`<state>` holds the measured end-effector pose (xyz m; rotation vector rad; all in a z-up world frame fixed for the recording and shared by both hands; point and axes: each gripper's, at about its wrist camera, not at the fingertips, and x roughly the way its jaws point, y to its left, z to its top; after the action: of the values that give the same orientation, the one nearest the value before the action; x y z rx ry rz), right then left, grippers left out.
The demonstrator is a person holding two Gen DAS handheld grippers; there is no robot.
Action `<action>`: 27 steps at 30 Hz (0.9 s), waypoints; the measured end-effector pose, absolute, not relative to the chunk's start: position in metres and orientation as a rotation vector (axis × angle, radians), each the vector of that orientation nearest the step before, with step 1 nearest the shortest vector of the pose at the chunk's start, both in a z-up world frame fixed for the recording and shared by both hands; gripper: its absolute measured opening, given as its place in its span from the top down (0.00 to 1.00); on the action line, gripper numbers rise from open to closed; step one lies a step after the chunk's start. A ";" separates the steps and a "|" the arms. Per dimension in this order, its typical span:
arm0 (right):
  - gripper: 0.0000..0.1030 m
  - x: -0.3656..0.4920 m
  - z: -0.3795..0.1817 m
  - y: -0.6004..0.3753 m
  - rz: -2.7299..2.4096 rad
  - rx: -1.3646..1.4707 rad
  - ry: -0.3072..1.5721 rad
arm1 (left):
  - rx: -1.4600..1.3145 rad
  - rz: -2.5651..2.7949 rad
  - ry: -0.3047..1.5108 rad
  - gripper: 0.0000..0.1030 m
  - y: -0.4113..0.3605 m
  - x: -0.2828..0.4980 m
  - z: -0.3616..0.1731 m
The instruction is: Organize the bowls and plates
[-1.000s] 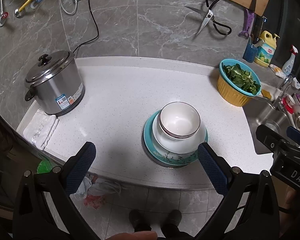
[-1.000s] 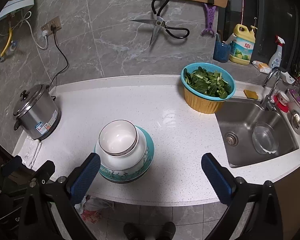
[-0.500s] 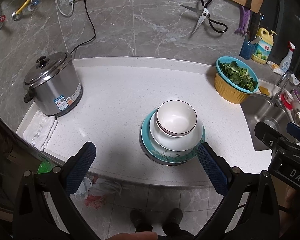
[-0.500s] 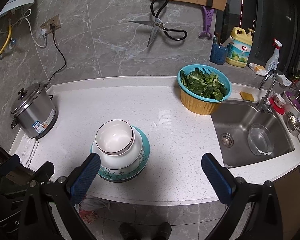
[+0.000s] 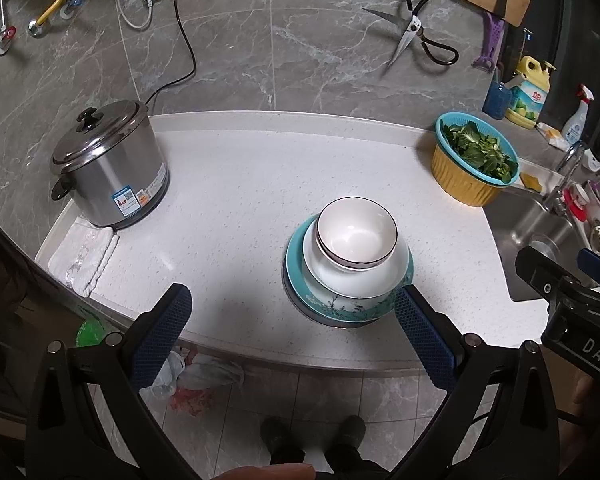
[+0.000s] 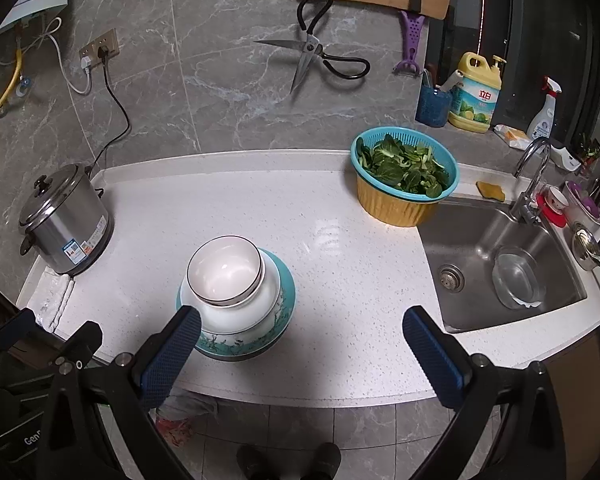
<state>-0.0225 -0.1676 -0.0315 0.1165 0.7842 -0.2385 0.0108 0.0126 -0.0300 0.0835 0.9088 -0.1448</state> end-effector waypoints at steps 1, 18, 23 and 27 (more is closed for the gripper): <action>0.00 -0.022 -0.032 -0.168 -0.237 0.116 0.784 | 0.083 -0.144 0.908 0.00 0.013 0.010 -0.030; 0.00 -0.020 -0.031 -0.170 -0.236 0.114 0.782 | 0.085 -0.146 0.907 0.00 0.016 0.012 -0.030; 0.00 -0.020 -0.031 -0.170 -0.235 0.113 0.783 | 0.085 -0.146 0.907 0.00 0.016 0.012 -0.029; 0.00 -0.020 -0.031 -0.170 -0.235 0.113 0.782 | 0.084 -0.145 0.910 0.00 0.015 0.013 -0.030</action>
<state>-0.0198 -0.1699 -0.0311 0.1127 0.7823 -0.2348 0.0129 0.0150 -0.0297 0.0837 0.9099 -0.1454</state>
